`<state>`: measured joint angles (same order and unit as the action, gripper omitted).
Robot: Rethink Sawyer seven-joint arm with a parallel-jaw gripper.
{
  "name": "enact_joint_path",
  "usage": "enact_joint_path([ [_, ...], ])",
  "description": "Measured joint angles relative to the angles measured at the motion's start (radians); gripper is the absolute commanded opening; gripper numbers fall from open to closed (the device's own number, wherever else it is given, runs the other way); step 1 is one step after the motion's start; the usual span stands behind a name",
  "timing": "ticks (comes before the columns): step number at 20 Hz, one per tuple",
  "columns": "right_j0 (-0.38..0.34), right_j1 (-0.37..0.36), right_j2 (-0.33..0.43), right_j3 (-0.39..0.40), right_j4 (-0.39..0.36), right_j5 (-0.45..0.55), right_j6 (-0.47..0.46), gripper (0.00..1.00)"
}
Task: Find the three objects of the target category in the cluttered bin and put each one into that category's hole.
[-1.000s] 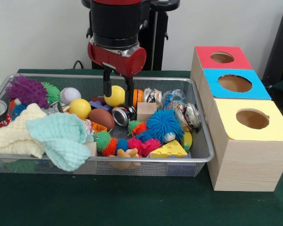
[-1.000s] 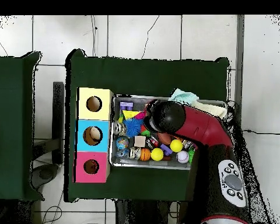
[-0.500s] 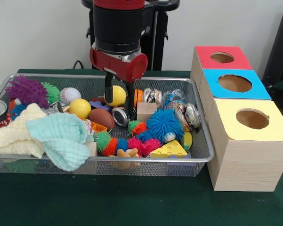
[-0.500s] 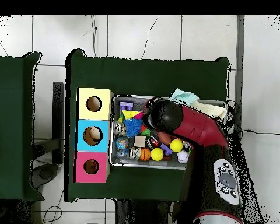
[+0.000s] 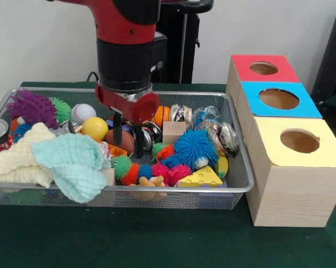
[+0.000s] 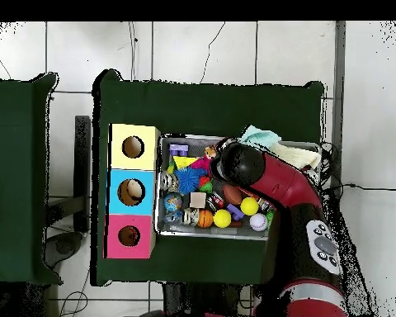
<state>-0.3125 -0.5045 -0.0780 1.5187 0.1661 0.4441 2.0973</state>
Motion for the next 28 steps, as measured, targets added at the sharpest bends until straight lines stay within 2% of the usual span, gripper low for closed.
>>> enact_joint_path([
  [11, -0.021, 0.071, 0.004, -0.002, 0.004, -0.022, 0.000, 1.00],
  [28, -0.007, 0.048, 0.053, 0.012, 0.053, -0.028, 0.000, 1.00],
])
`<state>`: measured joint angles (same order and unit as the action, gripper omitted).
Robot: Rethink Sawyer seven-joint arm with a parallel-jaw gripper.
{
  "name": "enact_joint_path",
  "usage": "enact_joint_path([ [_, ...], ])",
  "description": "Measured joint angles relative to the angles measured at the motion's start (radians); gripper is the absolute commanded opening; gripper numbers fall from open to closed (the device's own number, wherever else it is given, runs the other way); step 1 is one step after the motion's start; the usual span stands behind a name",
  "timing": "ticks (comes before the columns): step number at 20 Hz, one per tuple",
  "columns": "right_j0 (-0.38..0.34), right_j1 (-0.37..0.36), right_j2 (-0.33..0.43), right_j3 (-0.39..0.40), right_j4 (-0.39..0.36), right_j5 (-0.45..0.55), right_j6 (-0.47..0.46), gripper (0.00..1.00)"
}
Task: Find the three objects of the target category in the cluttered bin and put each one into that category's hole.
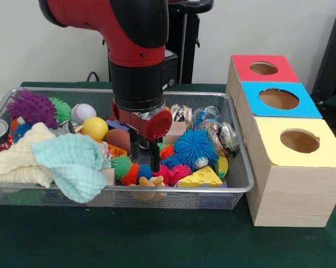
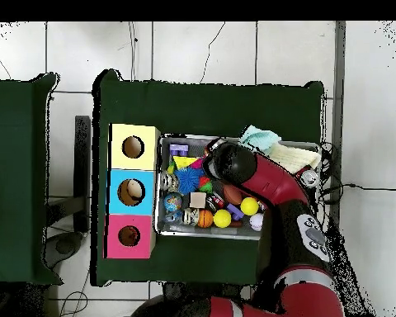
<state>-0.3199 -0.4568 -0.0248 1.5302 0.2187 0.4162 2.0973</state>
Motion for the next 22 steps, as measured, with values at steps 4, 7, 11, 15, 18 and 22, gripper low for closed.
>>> enact_joint_path([
  [4, -0.006, 0.015, 0.022, -0.001, 0.001, -0.012, 0.000, 1.00],
  [7, -0.010, 0.032, 0.036, -0.006, 0.001, -0.029, 0.000, 1.00],
  [11, -0.016, 0.071, 0.054, -0.022, 0.001, -0.062, 0.000, 1.00],
  [15, -0.027, 0.102, 0.069, -0.025, 0.001, -0.079, 0.000, 1.00],
  [18, -0.037, 0.118, 0.074, -0.030, 0.001, -0.085, 0.000, 1.00],
  [22, -0.050, 0.128, 0.074, -0.035, 0.001, -0.086, 0.000, 1.00],
])
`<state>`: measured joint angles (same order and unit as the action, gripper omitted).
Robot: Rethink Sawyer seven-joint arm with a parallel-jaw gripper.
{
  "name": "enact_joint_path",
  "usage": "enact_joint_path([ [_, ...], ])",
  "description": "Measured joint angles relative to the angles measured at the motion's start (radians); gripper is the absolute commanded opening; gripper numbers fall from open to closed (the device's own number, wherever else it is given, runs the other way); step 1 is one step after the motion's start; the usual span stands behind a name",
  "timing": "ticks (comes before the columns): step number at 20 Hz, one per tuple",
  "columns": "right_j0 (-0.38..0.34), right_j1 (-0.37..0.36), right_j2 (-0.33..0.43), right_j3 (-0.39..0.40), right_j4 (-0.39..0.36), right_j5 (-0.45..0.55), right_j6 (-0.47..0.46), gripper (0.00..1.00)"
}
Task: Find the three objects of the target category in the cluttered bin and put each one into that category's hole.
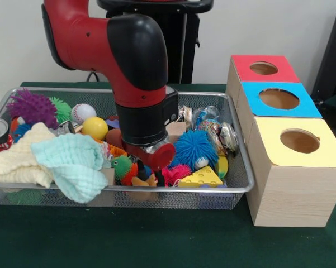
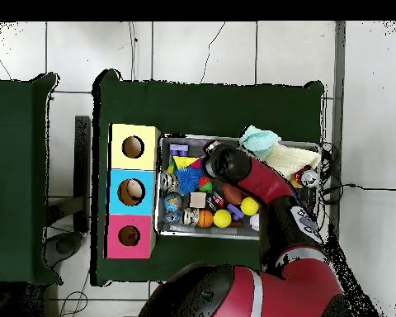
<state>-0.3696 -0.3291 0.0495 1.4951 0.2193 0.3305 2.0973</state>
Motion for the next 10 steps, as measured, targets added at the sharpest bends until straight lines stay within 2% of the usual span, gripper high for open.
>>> enact_joint_path([
  [10, -0.013, 0.027, 0.009, -0.012, 0.000, 0.000, 0.000, 1.00],
])
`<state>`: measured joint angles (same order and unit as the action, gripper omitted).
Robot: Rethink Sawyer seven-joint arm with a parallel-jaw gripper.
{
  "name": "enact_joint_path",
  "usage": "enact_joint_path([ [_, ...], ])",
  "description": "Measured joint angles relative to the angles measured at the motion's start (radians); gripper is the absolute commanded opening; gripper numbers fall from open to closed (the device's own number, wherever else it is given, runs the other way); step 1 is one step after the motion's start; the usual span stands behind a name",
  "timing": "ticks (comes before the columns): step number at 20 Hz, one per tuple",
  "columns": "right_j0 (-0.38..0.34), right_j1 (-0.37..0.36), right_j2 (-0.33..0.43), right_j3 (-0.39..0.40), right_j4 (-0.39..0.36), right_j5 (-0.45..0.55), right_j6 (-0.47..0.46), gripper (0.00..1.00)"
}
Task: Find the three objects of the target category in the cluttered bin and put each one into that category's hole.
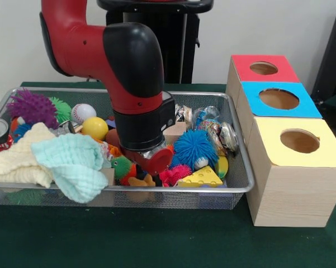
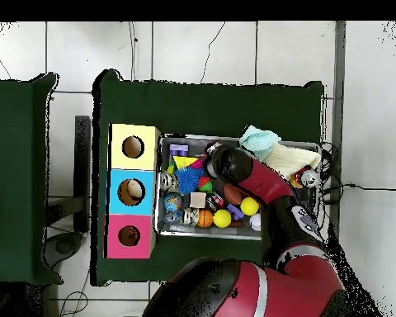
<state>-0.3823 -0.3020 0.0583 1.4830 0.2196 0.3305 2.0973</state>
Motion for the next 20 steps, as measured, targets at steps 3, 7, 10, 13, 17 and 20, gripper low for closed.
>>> enact_joint_path([
  [3, 0.000, 0.004, 0.003, -0.004, -0.001, 0.001, 0.000, 1.00],
  [7, 0.001, 0.007, 0.003, -0.014, 0.000, 0.000, 0.000, 0.00],
  [10, 0.008, 0.010, 0.000, -0.027, -0.003, 0.000, 0.000, 0.00],
  [13, 0.009, 0.011, -0.001, -0.029, -0.012, -0.001, 0.000, 0.00],
  [17, 0.009, 0.011, -0.001, -0.032, -0.020, -0.001, 0.000, 0.00],
  [20, 0.009, 0.010, 0.000, -0.032, -0.023, -0.001, 0.000, 0.00],
])
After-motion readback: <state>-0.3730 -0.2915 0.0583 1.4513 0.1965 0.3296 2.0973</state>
